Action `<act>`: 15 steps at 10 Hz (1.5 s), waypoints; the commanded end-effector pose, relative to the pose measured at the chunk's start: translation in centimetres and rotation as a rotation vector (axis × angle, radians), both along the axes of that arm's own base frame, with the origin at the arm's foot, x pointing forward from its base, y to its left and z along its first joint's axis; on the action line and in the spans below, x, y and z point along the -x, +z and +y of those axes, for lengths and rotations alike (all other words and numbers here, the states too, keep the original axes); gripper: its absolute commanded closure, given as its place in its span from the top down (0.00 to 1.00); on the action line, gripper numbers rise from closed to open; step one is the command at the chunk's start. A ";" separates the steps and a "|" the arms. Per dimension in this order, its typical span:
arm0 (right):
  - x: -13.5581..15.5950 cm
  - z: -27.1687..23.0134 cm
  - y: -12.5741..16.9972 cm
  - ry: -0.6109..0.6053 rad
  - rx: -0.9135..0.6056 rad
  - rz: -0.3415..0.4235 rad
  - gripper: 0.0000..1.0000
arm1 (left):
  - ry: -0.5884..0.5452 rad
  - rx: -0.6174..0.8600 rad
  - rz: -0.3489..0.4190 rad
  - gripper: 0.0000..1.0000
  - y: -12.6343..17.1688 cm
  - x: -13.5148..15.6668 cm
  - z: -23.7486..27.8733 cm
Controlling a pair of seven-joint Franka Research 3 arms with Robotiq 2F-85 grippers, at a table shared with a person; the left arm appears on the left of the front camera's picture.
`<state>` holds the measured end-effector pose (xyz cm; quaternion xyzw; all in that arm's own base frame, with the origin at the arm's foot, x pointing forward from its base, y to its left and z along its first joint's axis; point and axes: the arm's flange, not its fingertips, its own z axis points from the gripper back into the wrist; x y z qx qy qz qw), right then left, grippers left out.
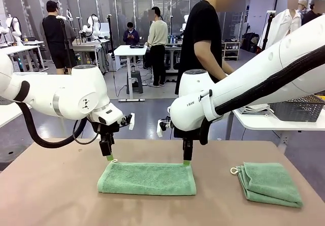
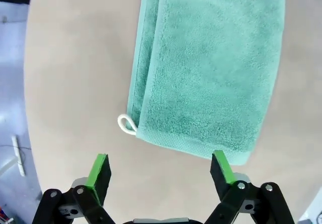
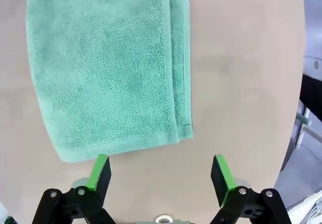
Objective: Fold the towels and place them in the basket.
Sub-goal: When a person lays out a Towel with hook on the table, fold it in half twice.
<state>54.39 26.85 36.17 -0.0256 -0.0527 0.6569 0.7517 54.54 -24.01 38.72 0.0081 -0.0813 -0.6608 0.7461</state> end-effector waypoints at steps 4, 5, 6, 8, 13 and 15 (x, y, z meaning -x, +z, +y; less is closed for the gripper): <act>6.5 0.2 3.5 -0.603 0.065 -0.124 1.00 | 0.487 -0.051 -0.049 1.00 12.3 11.2 5.1; 7.4 0.7 3.6 -0.698 0.093 -0.146 1.00 | 0.558 -0.043 -0.108 1.00 15.8 13.8 6.1; 8.0 1.2 3.3 -0.791 0.101 -0.151 1.00 | 0.641 -0.039 -0.168 1.00 19.2 16.3 7.4; 9.1 2.0 2.2 -0.933 0.092 -0.152 1.00 | 0.689 0.011 -0.230 1.00 24.9 21.4 9.5; 10.0 0.0 -0.6 -1.138 -0.150 -0.161 1.00 | 0.701 0.153 -0.420 1.00 36.5 32.9 11.9; 10.0 -0.8 -1.3 -1.128 -0.224 -0.109 1.00 | 0.696 0.160 -0.465 1.00 37.8 35.6 12.2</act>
